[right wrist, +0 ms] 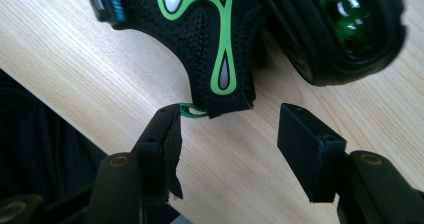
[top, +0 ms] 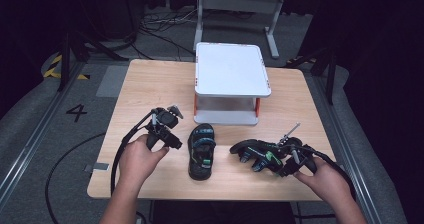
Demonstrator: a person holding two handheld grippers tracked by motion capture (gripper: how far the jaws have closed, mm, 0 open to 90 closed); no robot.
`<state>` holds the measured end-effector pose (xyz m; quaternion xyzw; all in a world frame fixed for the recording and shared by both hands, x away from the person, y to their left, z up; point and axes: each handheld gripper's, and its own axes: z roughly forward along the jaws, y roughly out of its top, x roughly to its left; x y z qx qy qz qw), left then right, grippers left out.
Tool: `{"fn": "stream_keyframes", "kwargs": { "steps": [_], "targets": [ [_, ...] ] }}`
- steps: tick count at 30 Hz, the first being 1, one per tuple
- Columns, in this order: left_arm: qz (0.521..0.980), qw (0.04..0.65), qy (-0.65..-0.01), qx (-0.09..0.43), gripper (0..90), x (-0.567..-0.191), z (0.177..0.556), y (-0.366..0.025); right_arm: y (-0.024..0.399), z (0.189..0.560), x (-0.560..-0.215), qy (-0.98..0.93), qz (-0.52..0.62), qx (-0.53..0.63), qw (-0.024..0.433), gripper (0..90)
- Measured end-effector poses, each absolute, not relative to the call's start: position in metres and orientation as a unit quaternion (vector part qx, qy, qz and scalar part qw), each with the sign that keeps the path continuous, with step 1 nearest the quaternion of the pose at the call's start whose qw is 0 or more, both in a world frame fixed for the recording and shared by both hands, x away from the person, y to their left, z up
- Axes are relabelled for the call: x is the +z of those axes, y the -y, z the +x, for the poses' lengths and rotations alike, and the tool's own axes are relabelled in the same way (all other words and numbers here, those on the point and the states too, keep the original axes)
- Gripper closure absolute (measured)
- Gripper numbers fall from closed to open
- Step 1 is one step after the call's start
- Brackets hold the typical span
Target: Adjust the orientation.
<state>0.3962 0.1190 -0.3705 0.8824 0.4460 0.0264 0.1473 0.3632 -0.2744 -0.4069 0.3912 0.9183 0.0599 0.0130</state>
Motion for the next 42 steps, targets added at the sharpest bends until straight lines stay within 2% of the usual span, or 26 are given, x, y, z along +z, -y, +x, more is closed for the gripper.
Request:
{"fn": "stream_keyframes", "kwargs": {
  "steps": [10, 15, 19, 21, 22, 26, 34, 42],
  "targets": [
    [0.883, 0.148, -0.445, 0.023, 42.4, -0.371, 0.396, -0.119, 0.265, 0.369, -0.433, -0.922, 0.384, 0.04, -0.017, 43.7],
    [0.881, 0.15, -0.447, 0.024, 42.4, -0.371, 0.395, -0.119, 0.259, 0.369, -0.432, -0.915, 0.401, 0.033, -0.006, 42.7],
    [0.883, 0.151, -0.444, 0.025, 42.4, -0.37, 0.395, -0.119, 0.26, 0.37, -0.432, -0.906, 0.423, 0.025, -0.001, 57.7],
    [0.883, 0.15, -0.444, 0.024, 42.4, -0.37, 0.395, -0.119, 0.261, 0.369, -0.431, -0.905, 0.424, 0.024, 0.003, 60.2],
    [0.881, 0.151, -0.448, 0.025, 42.4, -0.371, 0.395, -0.119, 0.26, 0.367, -0.428, -0.909, 0.416, 0.02, 0.008, 63.3],
    [0.885, 0.145, -0.442, 0.028, 42.3, -0.371, 0.396, -0.12, 0.258, 0.365, -0.42, -0.913, 0.405, 0.039, 0.016, 66.1],
    [0.885, 0.147, -0.442, 0.029, 42.4, -0.371, 0.395, -0.12, 0.259, 0.357, -0.392, -0.906, 0.399, 0.136, -0.025, 66.1],
    [0.884, 0.148, -0.444, 0.021, 42.4, -0.372, 0.395, -0.119, 0.249, 0.344, -0.374, -0.905, 0.381, 0.176, -0.065, 65.8]
  ]
}}
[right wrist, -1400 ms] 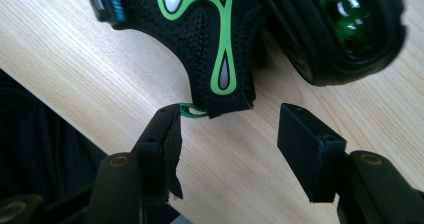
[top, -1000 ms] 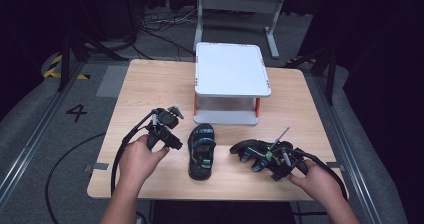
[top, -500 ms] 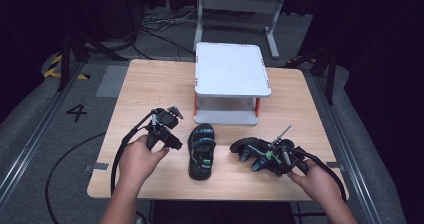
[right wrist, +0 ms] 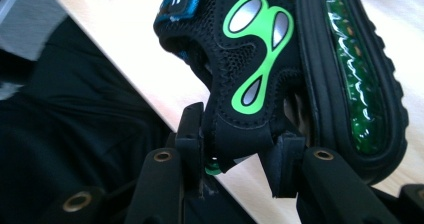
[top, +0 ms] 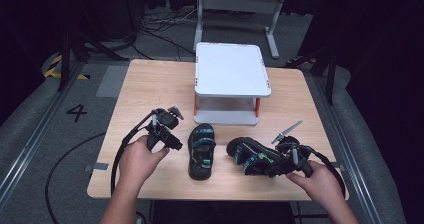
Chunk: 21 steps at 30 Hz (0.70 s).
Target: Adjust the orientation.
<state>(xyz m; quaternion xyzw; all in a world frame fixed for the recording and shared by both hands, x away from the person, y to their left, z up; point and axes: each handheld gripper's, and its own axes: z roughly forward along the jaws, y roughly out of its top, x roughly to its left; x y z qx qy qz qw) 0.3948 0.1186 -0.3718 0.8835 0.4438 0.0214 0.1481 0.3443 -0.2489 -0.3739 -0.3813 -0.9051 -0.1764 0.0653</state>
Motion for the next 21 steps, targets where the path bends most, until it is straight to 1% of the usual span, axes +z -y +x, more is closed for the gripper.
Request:
{"fn": "stream_keyframes", "kwargs": {
  "steps": [1, 2, 7, 8, 11, 14, 15, 21],
  "targets": [
    [0.883, 0.148, -0.444, 0.021, 42.4, -0.372, 0.395, -0.118, 0.249, 0.344, -0.374, 0.905, -0.381, -0.176, 0.065, 65.8],
    [0.884, 0.147, -0.443, 0.021, 42.4, -0.372, 0.395, -0.118, 0.251, 0.348, -0.378, 0.903, -0.385, -0.177, 0.076, 65.7],
    [0.885, 0.147, -0.441, 0.02, 42.4, -0.373, 0.395, -0.116, 0.268, 0.36, -0.386, 0.884, -0.426, -0.179, 0.07, 65.1],
    [0.886, 0.146, -0.439, 0.02, 42.4, -0.374, 0.395, -0.114, 0.278, 0.369, -0.392, 0.874, -0.45, -0.176, 0.049, 64.6],
    [0.888, 0.142, -0.437, 0.022, 42.3, -0.375, 0.396, -0.112, 0.286, 0.38, -0.402, 0.864, -0.468, -0.181, 0.045, 64.8],
    [0.888, 0.142, -0.438, 0.019, 42.3, -0.375, 0.395, -0.112, 0.288, 0.387, -0.403, 0.858, -0.474, -0.196, 0.04, 64.9],
    [0.887, 0.143, -0.438, 0.019, 42.3, -0.374, 0.395, -0.113, 0.286, 0.392, -0.401, 0.857, -0.476, -0.197, 0.027, 64.1],
    [0.886, 0.144, -0.44, 0.018, 42.3, -0.374, 0.394, -0.115, 0.278, 0.41, -0.402, 0.859, -0.48, -0.178, 0.001, 61.0]
  ]
}}
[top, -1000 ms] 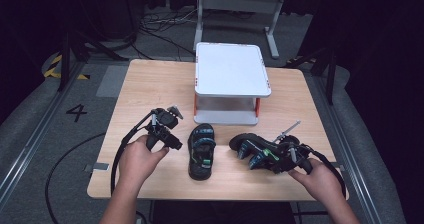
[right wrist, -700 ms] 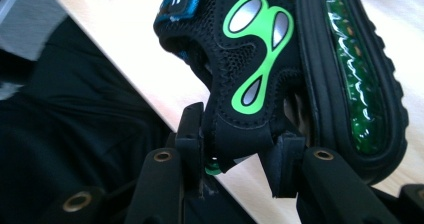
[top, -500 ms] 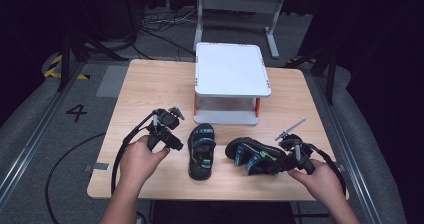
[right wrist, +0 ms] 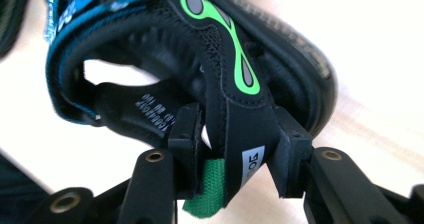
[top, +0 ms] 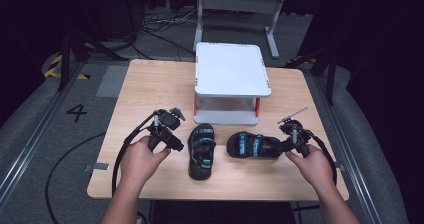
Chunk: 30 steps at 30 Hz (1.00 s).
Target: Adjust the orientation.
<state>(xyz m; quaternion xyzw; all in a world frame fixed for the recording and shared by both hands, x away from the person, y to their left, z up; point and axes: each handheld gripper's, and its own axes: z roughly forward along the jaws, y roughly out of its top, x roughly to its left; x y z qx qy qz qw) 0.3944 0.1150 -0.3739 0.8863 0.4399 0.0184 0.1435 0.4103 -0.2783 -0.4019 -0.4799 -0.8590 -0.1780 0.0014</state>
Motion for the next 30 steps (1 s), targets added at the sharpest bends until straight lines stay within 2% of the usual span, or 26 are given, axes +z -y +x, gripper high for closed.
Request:
{"fn": "stream_keyframes", "kwargs": {
  "steps": [7, 11, 18, 22, 25, 30],
  "targets": [
    [0.888, 0.141, -0.437, 0.022, 42.2, -0.375, 0.395, -0.117, 0.273, 0.427, -0.405, 0.861, -0.483, -0.157, -0.017, 52.7],
    [0.884, 0.146, -0.443, 0.016, 41.9, -0.376, 0.395, -0.118, 0.278, 0.427, -0.399, 0.853, -0.49, -0.177, -0.028, 41.7],
    [0.884, 0.146, -0.443, 0.015, 41.8, -0.375, 0.396, -0.117, 0.282, 0.418, -0.376, 0.854, -0.483, -0.186, -0.055, 41.3],
    [0.885, 0.147, -0.441, 0.012, 41.7, -0.375, 0.398, -0.114, 0.272, 0.411, -0.366, 0.868, -0.457, -0.184, -0.068, 47.0],
    [0.888, 0.146, -0.437, 0.012, 41.7, -0.375, 0.4, -0.112, 0.263, 0.413, -0.369, 0.876, -0.451, -0.148, -0.084, 56.6],
    [0.888, 0.146, -0.435, 0.011, 41.4, -0.375, 0.4, -0.112, 0.264, 0.416, -0.372, 0.876, -0.455, -0.132, -0.085, 71.0]
  ]
}}
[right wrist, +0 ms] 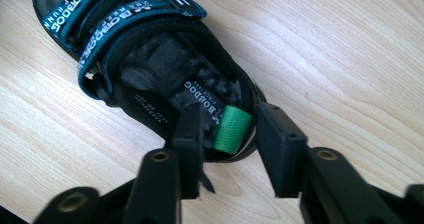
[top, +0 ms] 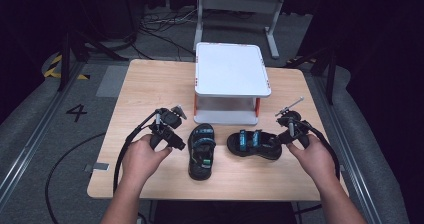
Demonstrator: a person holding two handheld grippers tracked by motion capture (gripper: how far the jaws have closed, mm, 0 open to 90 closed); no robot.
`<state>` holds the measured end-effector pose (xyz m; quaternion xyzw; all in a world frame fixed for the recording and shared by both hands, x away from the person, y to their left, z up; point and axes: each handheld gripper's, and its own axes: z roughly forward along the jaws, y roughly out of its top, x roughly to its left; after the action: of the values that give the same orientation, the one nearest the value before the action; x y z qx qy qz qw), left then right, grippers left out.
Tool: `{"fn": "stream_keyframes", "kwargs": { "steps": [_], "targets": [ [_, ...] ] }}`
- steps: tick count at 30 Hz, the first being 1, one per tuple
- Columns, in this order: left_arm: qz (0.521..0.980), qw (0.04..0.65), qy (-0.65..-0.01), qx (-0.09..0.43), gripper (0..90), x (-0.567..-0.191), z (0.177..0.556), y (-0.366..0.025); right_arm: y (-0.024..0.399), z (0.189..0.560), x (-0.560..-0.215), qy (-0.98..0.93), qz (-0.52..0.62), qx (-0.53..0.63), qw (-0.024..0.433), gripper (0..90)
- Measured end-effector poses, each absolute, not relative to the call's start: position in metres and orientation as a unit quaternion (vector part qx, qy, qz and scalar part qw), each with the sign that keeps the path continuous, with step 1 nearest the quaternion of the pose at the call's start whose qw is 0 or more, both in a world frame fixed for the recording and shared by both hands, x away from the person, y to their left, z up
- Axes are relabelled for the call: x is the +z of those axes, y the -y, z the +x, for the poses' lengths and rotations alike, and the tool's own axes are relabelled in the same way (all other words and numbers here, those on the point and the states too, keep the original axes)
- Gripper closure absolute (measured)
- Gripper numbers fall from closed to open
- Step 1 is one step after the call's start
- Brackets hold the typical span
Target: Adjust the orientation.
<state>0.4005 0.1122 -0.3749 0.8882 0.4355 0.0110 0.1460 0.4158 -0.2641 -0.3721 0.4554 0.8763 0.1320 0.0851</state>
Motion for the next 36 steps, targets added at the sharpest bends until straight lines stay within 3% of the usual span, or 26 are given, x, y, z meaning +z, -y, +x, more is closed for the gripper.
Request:
{"fn": "stream_keyframes", "kwargs": {
  "steps": [2, 5, 20, 22, 33, 35, 36],
  "targets": [
    [0.887, 0.147, -0.439, 0.011, 41.1, -0.376, 0.4, -0.113, 0.264, 0.416, -0.372, -0.88, 0.451, 0.124, 0.087, 81.6],
    [0.887, 0.148, -0.438, 0.009, 41.2, -0.375, 0.399, -0.114, 0.262, 0.416, -0.369, -0.883, 0.445, 0.121, 0.086, 84.9],
    [0.887, 0.148, -0.437, 0.011, 41.7, -0.374, 0.398, -0.114, 0.228, 0.371, -0.344, -0.919, 0.361, 0.156, 0.027, 85.3],
    [0.887, 0.148, -0.436, 0.008, 41.7, -0.375, 0.399, -0.113, 0.214, 0.362, -0.347, -0.929, 0.331, 0.167, 0.002, 85.7],
    [0.889, 0.149, -0.432, 0.007, 41.7, -0.375, 0.399, -0.112, 0.182, 0.352, -0.373, -0.947, 0.273, 0.164, -0.04, 85.6],
    [0.89, 0.149, -0.432, 0.01, 41.7, -0.374, 0.399, -0.113, 0.182, 0.351, -0.375, -0.946, 0.276, 0.168, -0.038, 83.4],
    [0.889, 0.151, -0.433, 0.008, 41.7, -0.374, 0.399, -0.113, 0.183, 0.351, -0.373, -0.945, 0.275, 0.172, -0.034, 77.7]
  ]
}}
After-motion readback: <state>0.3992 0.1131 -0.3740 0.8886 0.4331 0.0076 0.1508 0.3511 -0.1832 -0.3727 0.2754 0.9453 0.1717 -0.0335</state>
